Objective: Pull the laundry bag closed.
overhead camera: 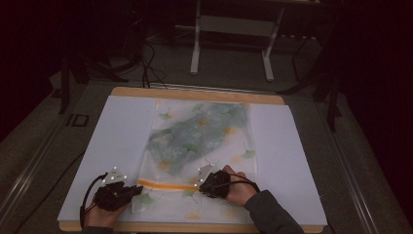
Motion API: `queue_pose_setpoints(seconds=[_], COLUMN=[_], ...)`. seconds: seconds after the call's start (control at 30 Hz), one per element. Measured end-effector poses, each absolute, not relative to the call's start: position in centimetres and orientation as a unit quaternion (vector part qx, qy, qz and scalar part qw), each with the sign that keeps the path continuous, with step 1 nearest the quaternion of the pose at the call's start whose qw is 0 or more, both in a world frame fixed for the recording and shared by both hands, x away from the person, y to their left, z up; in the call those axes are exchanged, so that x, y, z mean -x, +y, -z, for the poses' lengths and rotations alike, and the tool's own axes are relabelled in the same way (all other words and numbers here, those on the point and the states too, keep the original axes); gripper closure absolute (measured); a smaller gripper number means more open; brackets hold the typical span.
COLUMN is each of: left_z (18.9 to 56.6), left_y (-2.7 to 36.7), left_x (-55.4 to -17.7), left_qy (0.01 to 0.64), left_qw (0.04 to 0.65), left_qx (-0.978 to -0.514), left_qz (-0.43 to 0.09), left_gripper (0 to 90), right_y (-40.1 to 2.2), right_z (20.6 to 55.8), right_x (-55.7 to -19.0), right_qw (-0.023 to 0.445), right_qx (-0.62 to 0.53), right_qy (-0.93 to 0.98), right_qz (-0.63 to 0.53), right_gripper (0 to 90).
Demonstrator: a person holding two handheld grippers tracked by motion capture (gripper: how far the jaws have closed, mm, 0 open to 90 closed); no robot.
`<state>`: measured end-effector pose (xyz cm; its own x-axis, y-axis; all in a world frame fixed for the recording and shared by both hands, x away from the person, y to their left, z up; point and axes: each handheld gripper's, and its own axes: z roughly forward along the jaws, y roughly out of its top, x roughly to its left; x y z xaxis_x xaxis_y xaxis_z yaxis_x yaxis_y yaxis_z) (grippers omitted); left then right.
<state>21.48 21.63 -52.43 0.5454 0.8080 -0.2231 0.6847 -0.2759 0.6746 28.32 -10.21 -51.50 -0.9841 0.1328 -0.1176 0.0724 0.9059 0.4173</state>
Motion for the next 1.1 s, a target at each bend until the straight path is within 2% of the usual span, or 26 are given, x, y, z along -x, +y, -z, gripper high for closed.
queue_pose_setpoints(seconds=[1.1], left_z=[52.5], left_y=[21.7], left_x=[-21.5], left_qy=[0.471], left_qw=[0.376], left_qx=[-0.794], left_qz=[-0.081], left_gripper=[88.3], right_y=[-14.5], right_z=[51.3], right_x=[-28.8], right_qw=[0.071], right_qx=[-0.077], right_qy=[0.974], right_qz=[-0.199], right_gripper=[85.3])
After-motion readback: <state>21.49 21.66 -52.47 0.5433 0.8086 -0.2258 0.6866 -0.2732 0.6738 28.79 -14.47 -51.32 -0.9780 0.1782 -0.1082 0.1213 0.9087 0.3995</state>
